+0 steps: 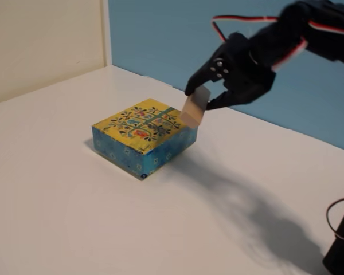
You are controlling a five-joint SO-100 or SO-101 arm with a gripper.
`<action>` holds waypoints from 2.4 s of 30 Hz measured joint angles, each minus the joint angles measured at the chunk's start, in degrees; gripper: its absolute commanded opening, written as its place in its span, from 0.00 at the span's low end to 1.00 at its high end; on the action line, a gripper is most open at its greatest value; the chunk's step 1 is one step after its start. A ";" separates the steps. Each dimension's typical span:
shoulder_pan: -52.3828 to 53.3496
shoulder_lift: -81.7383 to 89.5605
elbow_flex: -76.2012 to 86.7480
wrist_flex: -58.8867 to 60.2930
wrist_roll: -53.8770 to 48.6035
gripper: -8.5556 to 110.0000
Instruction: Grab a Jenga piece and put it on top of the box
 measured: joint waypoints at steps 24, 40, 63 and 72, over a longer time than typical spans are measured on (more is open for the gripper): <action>-3.69 -30.76 -30.41 9.40 -3.87 0.07; 0.79 -51.33 -58.36 17.31 -7.29 0.07; 1.49 -65.92 -79.45 26.98 -8.00 0.22; 1.67 -66.01 -79.54 27.07 -8.00 0.29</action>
